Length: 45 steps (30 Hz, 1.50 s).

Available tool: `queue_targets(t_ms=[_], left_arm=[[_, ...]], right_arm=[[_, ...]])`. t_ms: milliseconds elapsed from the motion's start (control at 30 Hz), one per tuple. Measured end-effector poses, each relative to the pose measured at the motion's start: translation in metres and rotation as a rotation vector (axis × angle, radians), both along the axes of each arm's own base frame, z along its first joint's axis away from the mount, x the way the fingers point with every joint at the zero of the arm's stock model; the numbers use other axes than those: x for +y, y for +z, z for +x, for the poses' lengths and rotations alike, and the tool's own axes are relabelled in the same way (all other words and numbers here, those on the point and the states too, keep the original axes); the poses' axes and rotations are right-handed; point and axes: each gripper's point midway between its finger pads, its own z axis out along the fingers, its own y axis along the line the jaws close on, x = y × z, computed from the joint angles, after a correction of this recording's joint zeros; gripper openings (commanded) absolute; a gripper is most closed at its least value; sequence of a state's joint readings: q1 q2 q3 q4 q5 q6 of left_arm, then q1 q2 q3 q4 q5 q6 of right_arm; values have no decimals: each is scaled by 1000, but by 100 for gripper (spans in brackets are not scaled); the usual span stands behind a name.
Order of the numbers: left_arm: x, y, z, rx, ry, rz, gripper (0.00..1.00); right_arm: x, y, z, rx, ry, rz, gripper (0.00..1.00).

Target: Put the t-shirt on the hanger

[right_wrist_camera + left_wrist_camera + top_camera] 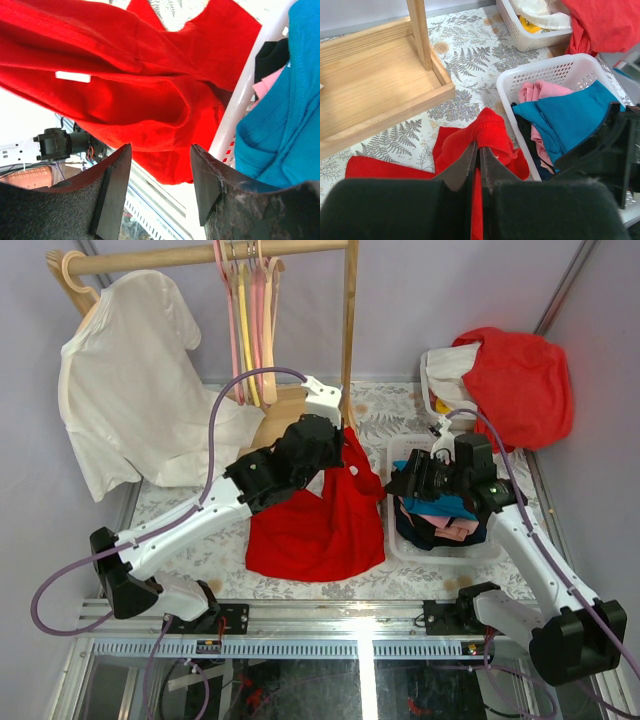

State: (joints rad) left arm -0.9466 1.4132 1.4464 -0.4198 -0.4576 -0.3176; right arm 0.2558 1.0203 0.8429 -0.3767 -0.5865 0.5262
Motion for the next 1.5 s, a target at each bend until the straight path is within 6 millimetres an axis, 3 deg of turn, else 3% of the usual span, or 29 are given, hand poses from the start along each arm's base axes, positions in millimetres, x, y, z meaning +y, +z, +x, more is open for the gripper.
queue_targets(t_ms=[367, 700, 867, 1167, 1500], left_arm=[[6, 13, -4, -19, 0, -25, 0], [11, 23, -7, -34, 3, -42, 0], [18, 35, -11, -54, 9, -61, 0], [21, 36, -11, -58, 11, -60, 0], [20, 36, -12, -58, 11, -60, 0]], right_arm=[[21, -38, 4, 107, 36, -61, 56], [34, -54, 17, 130, 20, -107, 51], [34, -46, 25, 110, -1, -112, 59], [39, -10, 41, 26, -25, -76, 61], [53, -24, 45, 64, -16, -63, 60]])
